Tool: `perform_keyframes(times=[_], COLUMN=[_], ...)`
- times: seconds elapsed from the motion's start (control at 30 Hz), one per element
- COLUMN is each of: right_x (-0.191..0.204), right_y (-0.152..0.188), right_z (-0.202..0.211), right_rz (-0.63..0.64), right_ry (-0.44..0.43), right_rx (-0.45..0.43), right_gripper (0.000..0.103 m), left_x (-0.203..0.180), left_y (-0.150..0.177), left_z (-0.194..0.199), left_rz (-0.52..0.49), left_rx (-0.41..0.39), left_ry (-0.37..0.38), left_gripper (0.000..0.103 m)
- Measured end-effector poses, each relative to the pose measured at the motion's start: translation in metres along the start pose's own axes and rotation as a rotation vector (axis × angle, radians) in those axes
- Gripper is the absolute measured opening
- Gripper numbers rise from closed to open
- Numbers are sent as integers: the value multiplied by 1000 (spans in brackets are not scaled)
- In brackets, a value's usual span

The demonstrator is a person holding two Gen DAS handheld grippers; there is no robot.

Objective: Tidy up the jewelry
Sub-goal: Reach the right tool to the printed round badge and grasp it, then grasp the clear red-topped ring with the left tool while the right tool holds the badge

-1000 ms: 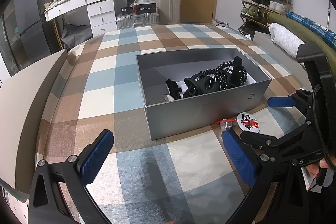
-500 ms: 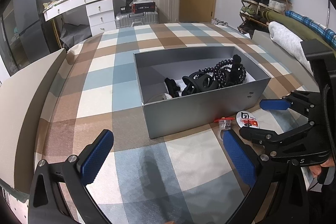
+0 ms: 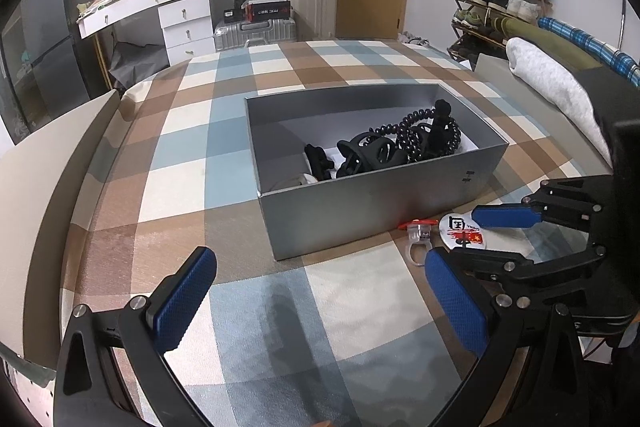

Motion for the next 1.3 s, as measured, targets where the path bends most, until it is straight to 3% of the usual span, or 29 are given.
perform_keyframes(times=[0.27,0.63,0.8,0.97,1.03,1.17,1.2,1.3], right_x=[-10,-34,-41,-47,-48,-47,-46,-45], right_y=[-7,-11,-11,-11,-11,-11,-11,-11], right_z=[40,46,52,54,57,58,59,59], right_rz=[-4,-118,-143,-164,-167,-160,-156,-151], right_ry=[-12,-83,-109,-112,-116,-120,-121,-124], right_rx=[-90,-123,-140,-147,-154,-160,-164,-166], right_gripper=[41,41,41,41,41,41,41,41], left_x=[-8,-44,-53,-59,-62,-64,-65,-65], left_y=[4,8,6,3,2,-1,0,1], left_z=[-4,-7,-16,-29,-31,-32,-31,-30], left_rz=[9,-66,-74,-70,-82,-95,-97,-96], left_rx=[41,74,92,133,130,127,125,120], left_ry=[43,138,126,130,117,116,115,119], left_gripper=[102,97,95,67,48,26,16,14])
Point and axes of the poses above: each gripper's, at about its wrist camera, not at the fingertips, and z roughly against the way its jaws point, x to its left, y to its underside, the point moved 7 cm from there along -z, roughly the way its jaws point, and after that the axes turned 3 degrees about x, right-handed, at the moved point
